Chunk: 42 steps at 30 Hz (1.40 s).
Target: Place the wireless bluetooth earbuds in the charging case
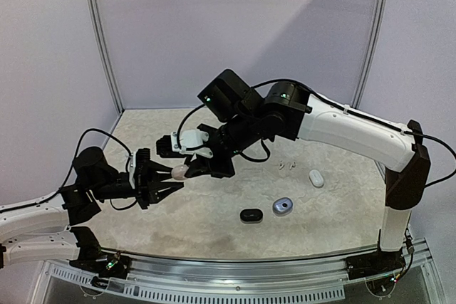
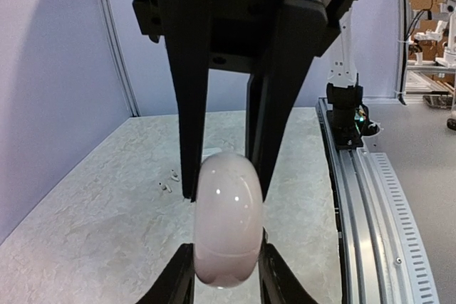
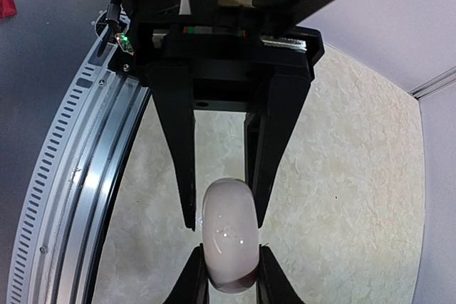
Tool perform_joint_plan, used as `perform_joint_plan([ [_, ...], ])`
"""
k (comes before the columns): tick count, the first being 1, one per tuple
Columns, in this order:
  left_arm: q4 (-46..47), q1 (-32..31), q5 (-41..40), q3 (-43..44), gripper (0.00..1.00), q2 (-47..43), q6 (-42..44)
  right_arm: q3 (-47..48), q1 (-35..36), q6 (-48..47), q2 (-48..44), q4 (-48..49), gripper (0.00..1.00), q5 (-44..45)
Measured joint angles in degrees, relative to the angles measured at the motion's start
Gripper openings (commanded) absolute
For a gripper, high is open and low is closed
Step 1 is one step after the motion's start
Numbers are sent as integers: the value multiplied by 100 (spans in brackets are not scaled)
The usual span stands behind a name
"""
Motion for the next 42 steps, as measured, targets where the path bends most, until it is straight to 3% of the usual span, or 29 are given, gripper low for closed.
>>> perform_joint_plan([
  [13, 122, -61, -70, 0, 4, 48, 90, 2, 0, 168, 44, 7, 0, -66],
  [14, 122, -61, -70, 0, 0, 48, 90, 2, 0, 175, 44, 7, 2, -66],
  [18, 122, -61, -74, 0, 0, 48, 92, 2, 0, 214, 44, 17, 37, -57],
  [22, 153, -79, -66, 0, 0, 44, 90, -44, 11, 267, 44, 243, 46, 59],
  [42, -94, -79, -142, 0, 0, -85, 476, -306, -79, 774, 42, 658, 45, -15],
])
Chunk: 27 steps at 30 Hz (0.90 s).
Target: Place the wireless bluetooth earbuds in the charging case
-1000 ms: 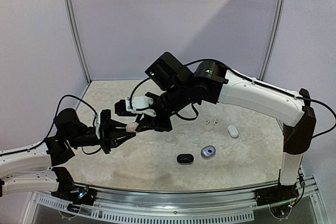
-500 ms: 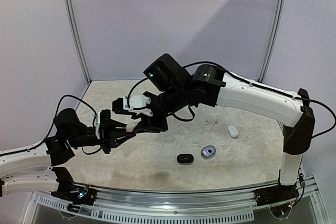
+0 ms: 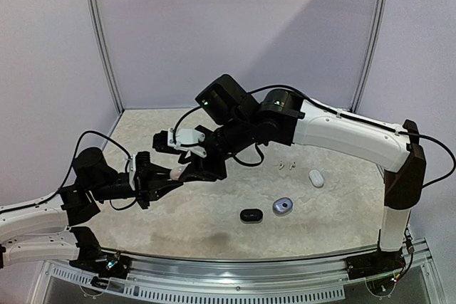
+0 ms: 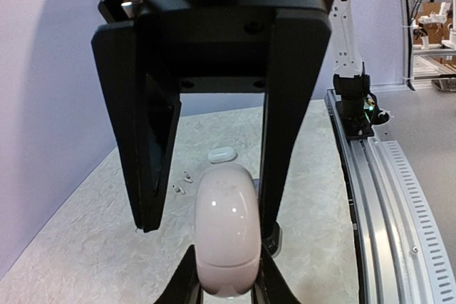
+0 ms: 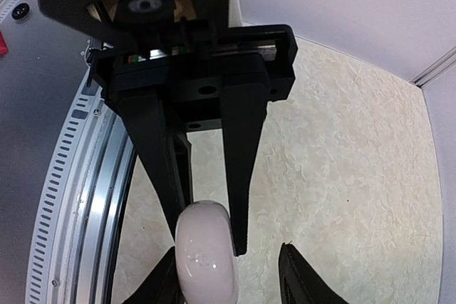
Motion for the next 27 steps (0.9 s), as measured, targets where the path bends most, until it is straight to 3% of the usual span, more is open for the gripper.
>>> perform_joint_plan([
  [27, -68, 31, -81, 39, 0, 9, 170, -79, -186, 350, -11, 125, 47, -400],
])
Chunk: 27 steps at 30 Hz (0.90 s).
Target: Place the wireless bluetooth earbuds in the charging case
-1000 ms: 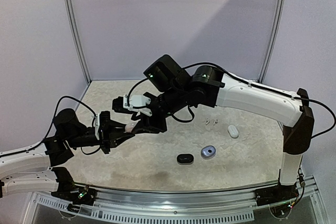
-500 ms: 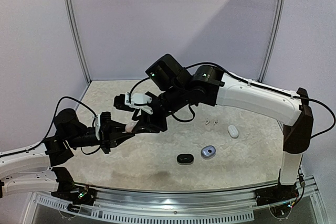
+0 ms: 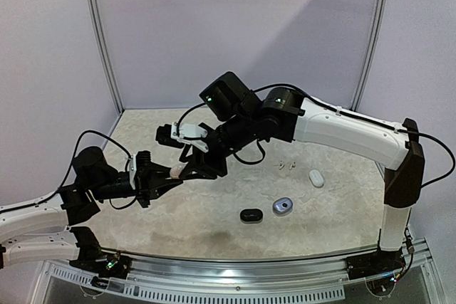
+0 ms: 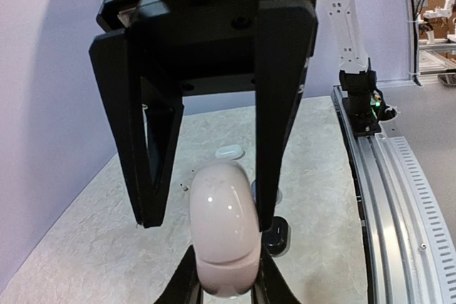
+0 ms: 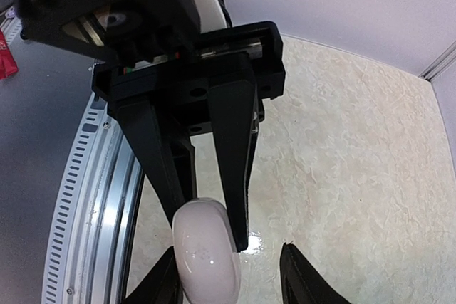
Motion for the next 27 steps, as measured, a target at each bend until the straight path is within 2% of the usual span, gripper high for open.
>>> perform_joint_plan([
  [16, -11, 7, 0, 0, 0, 24, 203, -7, -94, 214, 0, 0, 54, -168],
  [27, -175, 4, 125, -4, 0, 24, 509, -2, -212, 374, 0, 127, 55, -243],
])
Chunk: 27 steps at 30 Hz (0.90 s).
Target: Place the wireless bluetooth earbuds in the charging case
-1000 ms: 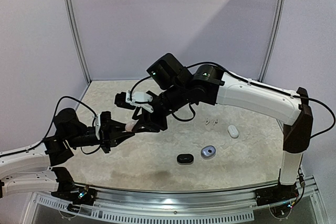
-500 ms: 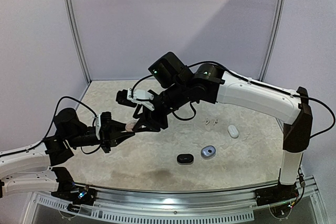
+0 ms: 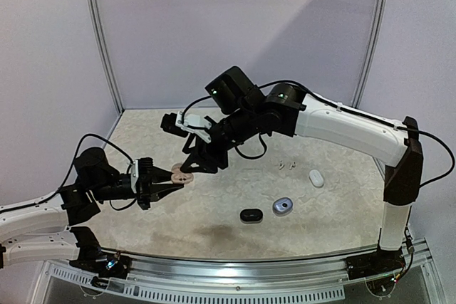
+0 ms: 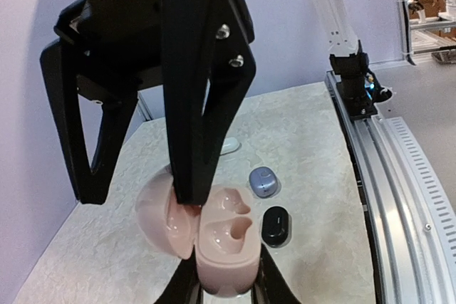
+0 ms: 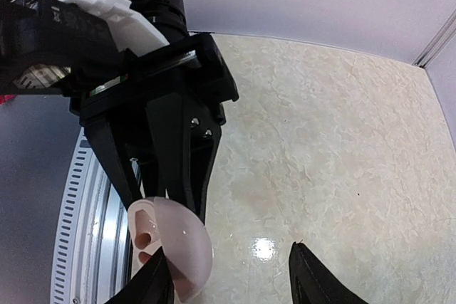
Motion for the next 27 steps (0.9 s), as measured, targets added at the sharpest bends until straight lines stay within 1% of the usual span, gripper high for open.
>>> perform_joint_plan([
  [6, 11, 2, -20, 0, 0, -4, 15, 0, -98, 31, 2, 11, 55, -28],
  [9, 39, 2, -28, -7, 0, -4, -120, 0, -98, 48, 2, 15, 56, -26],
  [12, 98, 0, -35, -31, 0, -4, -444, 0, -101, 63, 2, 17, 56, -26],
  [19, 319, 0, -125, -149, 0, -52, -1541, 114, -140, 122, 2, 37, 58, -37],
  [22, 339, 0, -162, -195, 0, -66, -1832, 162, -177, 184, 2, 133, 59, -79],
  [27, 369, 2, -234, -210, 0, -76, -2068, 179, -236, 393, 2, 354, 59, -179],
])
